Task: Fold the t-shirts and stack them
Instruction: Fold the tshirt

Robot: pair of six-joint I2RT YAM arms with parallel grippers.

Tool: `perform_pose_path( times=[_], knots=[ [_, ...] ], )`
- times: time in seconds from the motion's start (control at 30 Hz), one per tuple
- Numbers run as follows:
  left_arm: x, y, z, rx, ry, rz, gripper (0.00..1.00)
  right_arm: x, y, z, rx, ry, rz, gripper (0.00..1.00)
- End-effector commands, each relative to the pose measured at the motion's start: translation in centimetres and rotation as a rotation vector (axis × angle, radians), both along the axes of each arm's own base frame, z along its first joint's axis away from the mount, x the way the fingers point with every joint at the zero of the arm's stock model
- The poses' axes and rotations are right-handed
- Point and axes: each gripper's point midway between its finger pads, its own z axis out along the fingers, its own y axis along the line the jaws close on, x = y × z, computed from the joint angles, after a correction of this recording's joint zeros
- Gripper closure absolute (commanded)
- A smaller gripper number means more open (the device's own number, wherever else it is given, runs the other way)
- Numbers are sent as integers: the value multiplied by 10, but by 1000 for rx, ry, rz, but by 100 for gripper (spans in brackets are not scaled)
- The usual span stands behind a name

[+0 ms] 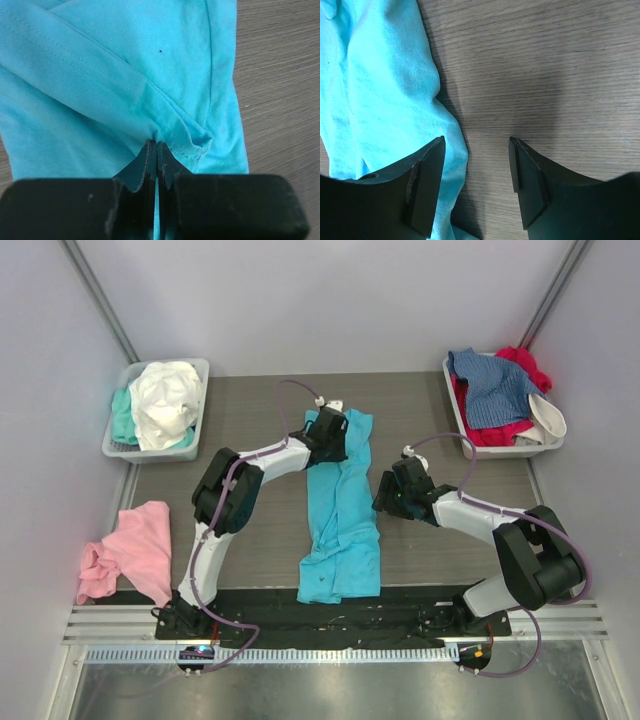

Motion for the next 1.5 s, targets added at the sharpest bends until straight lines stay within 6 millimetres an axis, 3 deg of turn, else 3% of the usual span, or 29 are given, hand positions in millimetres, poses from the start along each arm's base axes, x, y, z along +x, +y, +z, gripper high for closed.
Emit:
perform_pose_path(
  times=[0.0, 0.23, 0.37, 0.7, 0.87, 0.97, 1.1, 1.13, 1.27, 1.47],
  knots=[
    [8, 10, 41, -24, -79, 15, 94, -2, -2, -5, 0, 9, -6, 39],
    [-5, 22, 38, -17, -68, 27, 87, -2, -1, -5, -3, 9, -2, 39],
    [-9, 27, 44, -24, -75, 36, 75, -2, 0, -6, -2, 13, 2, 39],
    [-18, 46, 52, 15, -101, 61, 73, -2, 0, -7, -2, 15, 7, 39],
    [-11, 29, 61, -29, -101, 25, 72, -2, -1, -7, -5, 14, 4, 39],
    [0, 16, 76, -64, -125, 7, 71, -4, -2, -8, -6, 17, 3, 39],
    [6, 0, 78, -78, -124, -23, 70, -4, -2, -10, -7, 18, 2, 39],
    [6, -2, 69, -67, -108, -28, 69, -4, -2, -10, -8, 19, 4, 39],
    [8, -15, 65, -68, -107, -49, 67, -4, -2, -10, -7, 19, 3, 39],
    [4, -19, 43, -51, -69, -56, 59, -5, -2, -11, -8, 21, 3, 38]
  ],
)
